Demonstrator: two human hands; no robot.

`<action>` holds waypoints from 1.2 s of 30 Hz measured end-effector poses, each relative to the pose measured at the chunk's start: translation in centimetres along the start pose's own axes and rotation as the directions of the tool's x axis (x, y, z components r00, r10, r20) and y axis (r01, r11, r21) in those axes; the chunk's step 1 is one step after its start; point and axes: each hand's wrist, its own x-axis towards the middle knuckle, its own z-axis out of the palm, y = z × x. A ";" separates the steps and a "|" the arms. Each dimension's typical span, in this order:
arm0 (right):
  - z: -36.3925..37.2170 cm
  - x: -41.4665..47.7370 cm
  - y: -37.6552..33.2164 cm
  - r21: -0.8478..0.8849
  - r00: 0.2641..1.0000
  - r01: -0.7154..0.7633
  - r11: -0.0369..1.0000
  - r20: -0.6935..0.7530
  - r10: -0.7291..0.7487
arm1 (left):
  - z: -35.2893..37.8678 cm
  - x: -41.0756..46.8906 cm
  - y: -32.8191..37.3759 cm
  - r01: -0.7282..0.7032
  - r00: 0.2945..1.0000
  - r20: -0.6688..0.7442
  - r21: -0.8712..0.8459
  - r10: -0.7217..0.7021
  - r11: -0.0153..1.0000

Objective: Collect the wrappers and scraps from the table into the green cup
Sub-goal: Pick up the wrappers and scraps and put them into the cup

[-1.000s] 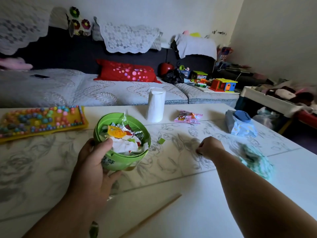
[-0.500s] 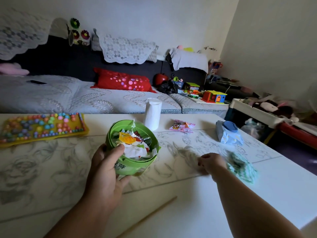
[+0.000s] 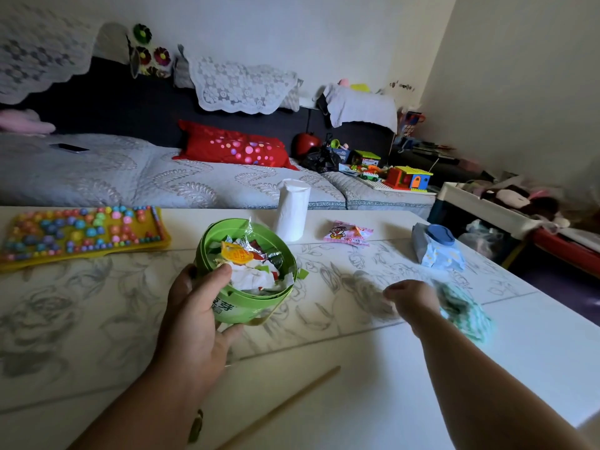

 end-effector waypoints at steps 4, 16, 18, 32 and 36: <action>-0.8 1.0 0.0 -0.017 0.996 -0.060 0.998 0.062 0.061 | -0.3 0.4 -0.3 -0.006 1.000 -0.019 0.015 0.006 1.000; -1.0 -2.9 -3.7 0.236 0.954 0.012 0.972 0.287 -0.082 | 0.2 0.6 -1.0 0.010 1.000 -0.010 0.034 -0.009 0.999; -1.5 -5.0 -7.3 0.474 0.906 0.066 0.878 0.340 -0.251 | 0.2 0.4 -1.0 0.010 1.000 -0.019 0.034 -0.009 0.999; 0.6 -11.9 -19.0 0.180 0.762 0.575 0.798 0.237 -0.603 | -0.8 0.2 0.6 0.051 0.996 -0.071 -0.051 -0.055 0.997; 2.1 -6.1 -15.6 0.018 0.909 0.398 0.917 0.129 -0.397 | -1.1 0.6 1.4 0.035 0.996 -0.079 -0.082 -0.042 0.996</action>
